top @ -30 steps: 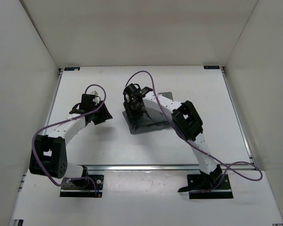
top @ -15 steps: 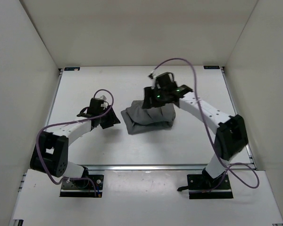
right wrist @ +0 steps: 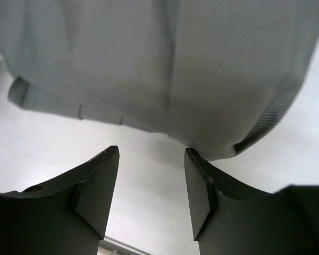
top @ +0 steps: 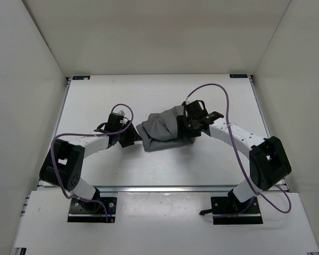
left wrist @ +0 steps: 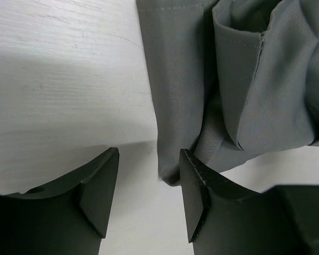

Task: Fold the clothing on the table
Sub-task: Fold the skirt

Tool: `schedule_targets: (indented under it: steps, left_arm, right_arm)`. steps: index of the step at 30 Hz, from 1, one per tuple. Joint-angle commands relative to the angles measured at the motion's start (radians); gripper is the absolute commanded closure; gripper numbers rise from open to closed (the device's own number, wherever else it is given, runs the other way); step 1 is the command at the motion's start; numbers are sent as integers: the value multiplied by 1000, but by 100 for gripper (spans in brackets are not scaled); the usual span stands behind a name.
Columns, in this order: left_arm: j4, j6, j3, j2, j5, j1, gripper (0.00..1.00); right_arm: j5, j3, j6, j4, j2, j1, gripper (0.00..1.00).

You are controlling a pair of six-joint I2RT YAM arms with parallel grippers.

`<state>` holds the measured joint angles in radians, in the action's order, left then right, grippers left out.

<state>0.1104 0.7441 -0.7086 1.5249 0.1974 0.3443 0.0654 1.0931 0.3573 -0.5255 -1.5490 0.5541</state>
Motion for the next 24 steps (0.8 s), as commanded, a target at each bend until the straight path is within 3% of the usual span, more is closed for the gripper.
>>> schedule_targets:
  steps: [1,6,9,10,13,14,15,20,24]
  left_arm:
    - [-28,23,-22,17,-22,28,40]
    - [-8,14,-64,86,-38,39,44]
    - [-11,5,-71,113,-46,47,55]
    - [-14,9,-71,118,-41,45,63]
    - [-29,11,-71,132,-23,48,81]
    - [-28,9,-69,135,-32,50,87]
    - [-29,8,-72,138,-33,50,89]
    - [-34,6,-74,144,-24,51,97]
    - [-34,8,-71,138,-27,50,96]
  right_arm:
    - [-114,-9,34,85,26,12,50]
    - [-157,39,5,85,-55,26,50]
    - [-188,71,-12,79,-103,24,54]
    - [-194,76,-12,72,-121,23,55]
    - [-203,103,-26,62,-152,27,75]
    - [-199,102,-29,65,-154,33,96]
    - [-203,111,-29,73,-151,46,100]
    - [-161,139,-35,64,-125,59,99]
    - [-133,149,-46,56,-96,81,100]
